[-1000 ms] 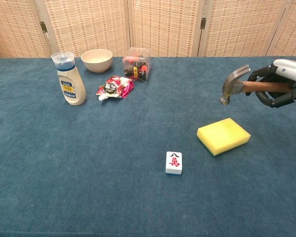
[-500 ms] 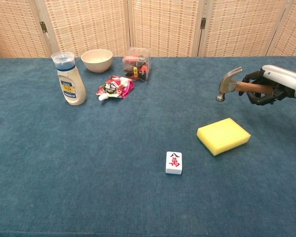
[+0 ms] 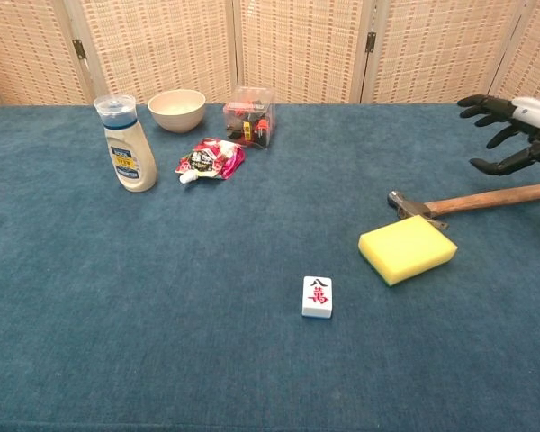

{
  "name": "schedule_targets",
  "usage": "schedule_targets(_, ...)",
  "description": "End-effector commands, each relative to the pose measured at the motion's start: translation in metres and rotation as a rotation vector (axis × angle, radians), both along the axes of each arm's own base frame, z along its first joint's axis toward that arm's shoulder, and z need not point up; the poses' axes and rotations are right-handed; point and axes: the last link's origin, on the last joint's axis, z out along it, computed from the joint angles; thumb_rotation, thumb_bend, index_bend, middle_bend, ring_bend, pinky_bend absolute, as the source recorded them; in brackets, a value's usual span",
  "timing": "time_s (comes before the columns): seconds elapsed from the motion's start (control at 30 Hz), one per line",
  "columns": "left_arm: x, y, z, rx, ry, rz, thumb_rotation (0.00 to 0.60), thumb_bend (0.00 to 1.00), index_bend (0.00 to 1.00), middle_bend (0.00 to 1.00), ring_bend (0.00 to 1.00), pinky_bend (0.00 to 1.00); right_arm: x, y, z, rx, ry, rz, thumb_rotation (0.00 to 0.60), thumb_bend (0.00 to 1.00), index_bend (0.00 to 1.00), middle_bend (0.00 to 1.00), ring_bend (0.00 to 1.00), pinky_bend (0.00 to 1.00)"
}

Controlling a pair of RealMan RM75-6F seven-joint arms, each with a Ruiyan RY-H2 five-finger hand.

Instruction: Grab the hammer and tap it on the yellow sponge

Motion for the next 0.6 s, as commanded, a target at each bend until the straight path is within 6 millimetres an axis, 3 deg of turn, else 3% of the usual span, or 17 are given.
schedule_targets(0.03,0.0,0.0,0.0,-0.002,0.0,-0.003,0.6,0.2,0.28,0.13,0.12,0.21,-0.014,0.019,0.022,-0.018,0.039,0.011,0.6,0.33,0.0,0.09,0.11,0.26)
schedule_targets(0.4,0.003,0.002,-0.001,0.006,0.003,-0.017,0.6,0.2,0.28,0.13,0.12,0.21,-0.045,0.114,0.079,-0.069,0.229,0.016,0.6,0.35,0.01,0.25,0.12,0.26)
schedule_targets(0.6,0.008,0.004,-0.003,0.011,0.001,-0.039,0.6,0.2,0.28,0.13,0.12,0.21,-0.051,0.155,0.099,-0.134,0.204,-0.02,0.6,0.35,0.1,0.3,0.16,0.27)
